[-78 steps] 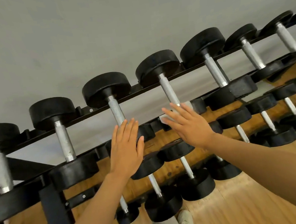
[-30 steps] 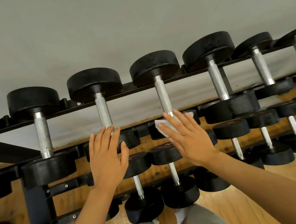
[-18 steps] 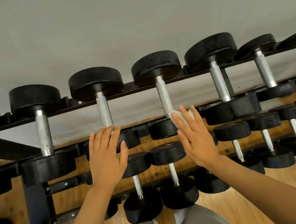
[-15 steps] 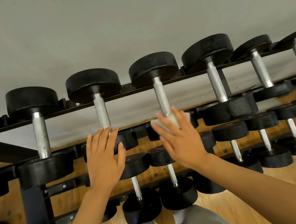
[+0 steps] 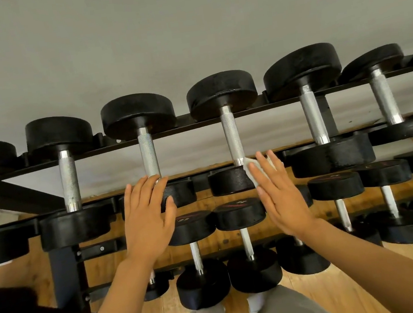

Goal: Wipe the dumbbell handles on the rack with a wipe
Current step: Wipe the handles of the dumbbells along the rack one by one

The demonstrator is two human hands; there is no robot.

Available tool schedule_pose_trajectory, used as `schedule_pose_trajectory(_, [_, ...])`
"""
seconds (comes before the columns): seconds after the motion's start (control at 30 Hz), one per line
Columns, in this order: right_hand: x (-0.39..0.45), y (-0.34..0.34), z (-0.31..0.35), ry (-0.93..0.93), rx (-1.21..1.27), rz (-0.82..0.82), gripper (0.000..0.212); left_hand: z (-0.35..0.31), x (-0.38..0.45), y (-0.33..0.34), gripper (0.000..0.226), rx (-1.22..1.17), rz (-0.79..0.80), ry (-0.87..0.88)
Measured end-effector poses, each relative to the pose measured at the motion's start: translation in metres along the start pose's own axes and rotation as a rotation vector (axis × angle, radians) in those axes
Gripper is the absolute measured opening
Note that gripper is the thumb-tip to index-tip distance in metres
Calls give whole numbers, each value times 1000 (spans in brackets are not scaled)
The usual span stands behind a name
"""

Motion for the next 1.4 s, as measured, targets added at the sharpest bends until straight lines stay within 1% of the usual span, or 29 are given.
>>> schedule_pose_trajectory(0.07, [2,5,8,-96,-109,19,48,-2,-1,-1,47,19,-13,-16])
schedule_pose_trajectory(0.13, [5,8,15,-293,-176,69,50,-3,-2,-1,47,40,-36,-39])
schedule_pose_trajectory(0.2, [13,6,17,-444,-168,128,54,-6,-1,-1,47,52,-61,-67])
schedule_pose_trajectory(0.3, [30,-3,13,-546,-106,245,55,-10,-1,1,45,63,-94,-114])
schedule_pose_trajectory(0.37, [41,-14,8,-520,44,338,53,-12,-2,3,46,71,-100,-146])
schedule_pose_trajectory(0.43, [59,-25,-5,-401,188,370,49,-13,-4,4,47,78,-96,-172])
schedule_pose_trajectory(0.5, [86,-28,-19,-282,225,356,50,-13,-5,4,47,79,-99,-183])
schedule_pose_trajectory(0.57, [116,-22,-28,-251,177,364,50,-12,-5,4,47,75,-109,-178])
schedule_pose_trajectory(0.6, [130,-17,-29,-279,126,383,51,-12,-4,4,46,72,-117,-176])
schedule_pose_trajectory(0.67, [151,-2,-27,-396,-9,443,52,-11,-4,5,46,63,-128,-173])
schedule_pose_trajectory(0.77, [162,23,-27,-585,-175,569,45,-10,-6,6,45,48,-149,-168])
schedule_pose_trajectory(0.87, [163,38,-35,-684,-295,617,57,-9,-5,7,44,24,-160,-166])
schedule_pose_trajectory(0.93, [161,39,-34,-688,-312,605,57,-8,-5,7,43,8,-171,-160])
schedule_pose_trajectory(1.03, [159,37,-30,-747,-316,538,44,-8,-4,7,42,-10,-184,-152])
schedule_pose_trajectory(1.07, [159,36,-29,-755,-277,531,43,-8,-4,8,41,-13,-185,-151])
schedule_pose_trajectory(1.13, [160,35,-27,-732,-176,524,55,-7,-3,8,41,-19,-180,-154])
schedule_pose_trajectory(1.17, [162,34,-25,-731,-148,497,55,-7,-3,8,41,-21,-175,-155])
schedule_pose_trajectory(1.27, [167,31,-21,-792,-176,404,26,-8,-3,7,40,-29,-174,-151])
schedule_pose_trajectory(1.4, [170,31,-23,-807,-233,532,42,-7,-2,7,41,-18,-161,-155])
Point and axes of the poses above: each hand's wrist, its own x-axis towards the middle knuckle, its own y-axis out of the palm, z = x × y, the point moved 4 cm from there along x, towards the middle knuckle, and after that the axes turned 11 degrees about -z, right-handed, at the moved point
